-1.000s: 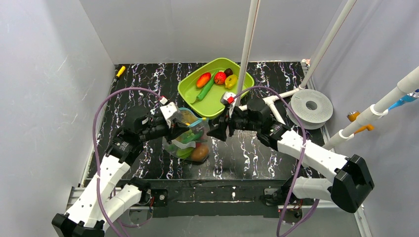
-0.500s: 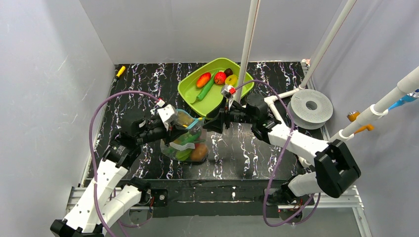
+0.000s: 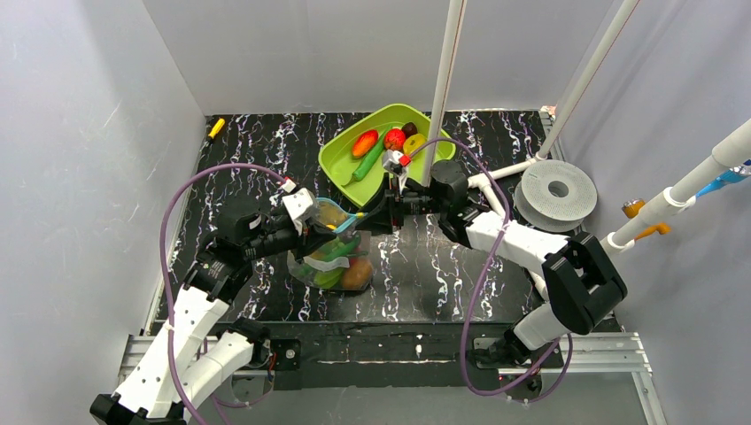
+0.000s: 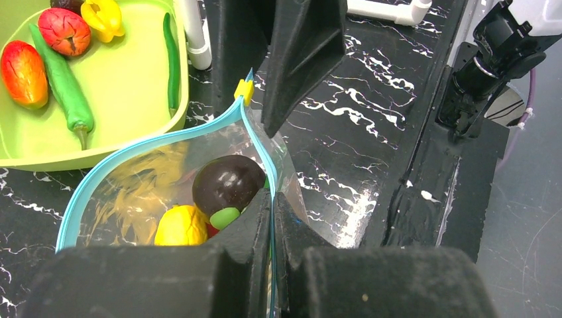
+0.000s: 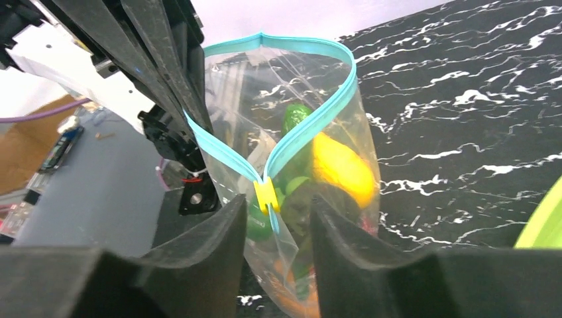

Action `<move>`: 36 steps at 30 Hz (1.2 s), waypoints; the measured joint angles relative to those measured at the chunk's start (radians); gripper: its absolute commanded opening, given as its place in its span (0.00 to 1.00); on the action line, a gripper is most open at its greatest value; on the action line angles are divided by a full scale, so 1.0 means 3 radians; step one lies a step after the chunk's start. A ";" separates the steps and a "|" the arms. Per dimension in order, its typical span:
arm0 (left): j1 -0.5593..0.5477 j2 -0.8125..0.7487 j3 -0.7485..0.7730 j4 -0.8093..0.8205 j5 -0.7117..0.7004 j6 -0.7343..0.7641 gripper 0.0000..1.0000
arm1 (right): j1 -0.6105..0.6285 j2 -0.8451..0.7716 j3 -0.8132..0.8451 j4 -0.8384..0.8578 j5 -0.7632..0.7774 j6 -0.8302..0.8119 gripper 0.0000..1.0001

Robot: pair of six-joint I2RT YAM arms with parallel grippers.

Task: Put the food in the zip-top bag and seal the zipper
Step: Zip the zipper food storage bag at the center of the board.

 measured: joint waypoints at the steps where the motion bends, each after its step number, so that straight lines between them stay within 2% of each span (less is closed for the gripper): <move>1: 0.0000 0.0000 0.0000 -0.0005 0.0000 0.0006 0.00 | 0.0005 0.0009 0.0013 0.0008 -0.0027 0.0006 0.35; 5: 0.0000 0.0000 0.0001 -0.0009 -0.0001 0.0009 0.00 | 0.0019 0.0085 0.0074 0.0008 -0.0108 0.0010 0.34; 9: 0.0000 -0.0001 0.0001 -0.0028 -0.0004 0.0010 0.00 | 0.0019 0.0104 0.0080 -0.0020 -0.0148 -0.0008 0.53; 12: 0.0000 0.0000 0.0001 -0.0038 -0.0004 0.0018 0.00 | 0.0019 0.0104 0.0080 -0.0043 -0.0144 -0.0041 0.53; 16: 0.0000 0.0000 0.0003 -0.0057 -0.0003 0.0020 0.00 | 0.0018 0.0097 0.0079 -0.0123 -0.0131 -0.0113 0.44; 21: 0.0000 0.0000 0.0013 -0.0074 -0.0004 0.0036 0.00 | 0.0018 0.0064 0.0079 -0.0201 -0.0080 -0.0155 0.41; 27: 0.0000 -0.0001 0.0014 -0.0081 -0.0004 0.0045 0.00 | 0.0018 0.0015 0.0079 -0.0258 -0.0042 -0.0240 0.19; 28: 0.0000 -0.0004 0.0014 -0.0083 -0.0004 0.0045 0.00 | 0.0018 0.0008 0.0079 -0.0275 -0.0041 -0.0253 0.20; 31: 0.0000 -0.0011 0.0014 -0.0092 -0.0005 0.0045 0.00 | 0.0018 -0.0010 0.0079 -0.0323 -0.0042 -0.0276 0.32; 32: 0.0000 -0.0014 0.0014 -0.0095 -0.0005 0.0045 0.00 | 0.0018 -0.0018 0.0079 -0.0365 -0.0041 -0.0292 0.32; 36: 0.0000 -0.0036 0.0014 -0.0125 -0.0006 0.0046 0.00 | 0.0018 -0.0043 0.0076 -0.0460 -0.0027 -0.0346 0.26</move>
